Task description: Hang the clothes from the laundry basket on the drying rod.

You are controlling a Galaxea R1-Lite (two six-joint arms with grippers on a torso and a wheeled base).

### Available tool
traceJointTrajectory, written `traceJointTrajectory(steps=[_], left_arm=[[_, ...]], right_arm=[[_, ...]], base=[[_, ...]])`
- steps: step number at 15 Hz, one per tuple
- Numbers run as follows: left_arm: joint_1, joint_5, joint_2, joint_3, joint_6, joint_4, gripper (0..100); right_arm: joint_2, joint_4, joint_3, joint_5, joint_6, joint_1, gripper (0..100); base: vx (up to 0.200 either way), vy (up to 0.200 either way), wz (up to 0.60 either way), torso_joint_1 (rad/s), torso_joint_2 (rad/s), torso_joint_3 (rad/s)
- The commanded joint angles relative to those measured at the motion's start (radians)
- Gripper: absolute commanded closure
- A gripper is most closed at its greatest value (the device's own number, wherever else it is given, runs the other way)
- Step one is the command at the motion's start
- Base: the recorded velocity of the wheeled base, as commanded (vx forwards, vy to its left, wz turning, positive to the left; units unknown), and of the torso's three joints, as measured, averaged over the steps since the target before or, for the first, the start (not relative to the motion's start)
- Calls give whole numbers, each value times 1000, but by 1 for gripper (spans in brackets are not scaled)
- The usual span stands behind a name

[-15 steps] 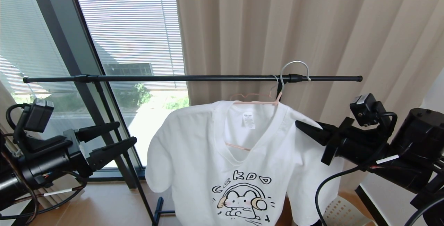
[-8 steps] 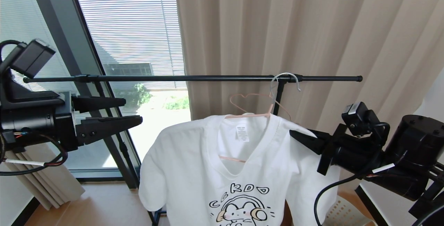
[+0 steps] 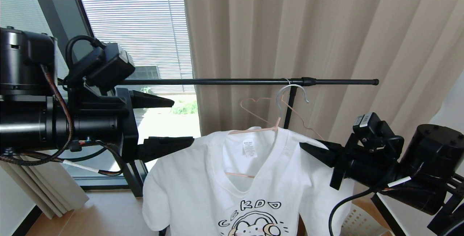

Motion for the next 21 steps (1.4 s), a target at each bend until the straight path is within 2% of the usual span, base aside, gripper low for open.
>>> traceJointTrajectory(steps=[1, 3, 5, 7, 11, 21], left_arm=[[-23, 0, 65, -67, 37, 73, 0], [-34, 0, 81, -127, 82, 157, 0], [-40, -1, 98, -147, 153, 178, 0], [-63, -1, 138, -166, 177, 206, 0], [-86, -6, 197, -205, 182, 212, 0], [-132, -12, 275, -203, 186, 211, 0]], right_arm=[[2, 0, 6, 0, -2, 6, 100], [3, 0, 8, 0, -8, 17, 100], [3, 0, 14, 0, -19, 21, 100], [2, 0, 20, 0, -29, 31, 100], [-2, -2, 26, 0, -29, 34, 100], [-9, -2, 26, 0, -29, 34, 100]], base=[[0, 0, 0, 0, 0, 0], [0, 0, 0, 0, 0, 0], [0, 0, 0, 0, 0, 0], [0, 0, 0, 0, 0, 0], [0, 0, 0, 0, 0, 0], [0, 0, 0, 0, 0, 0]])
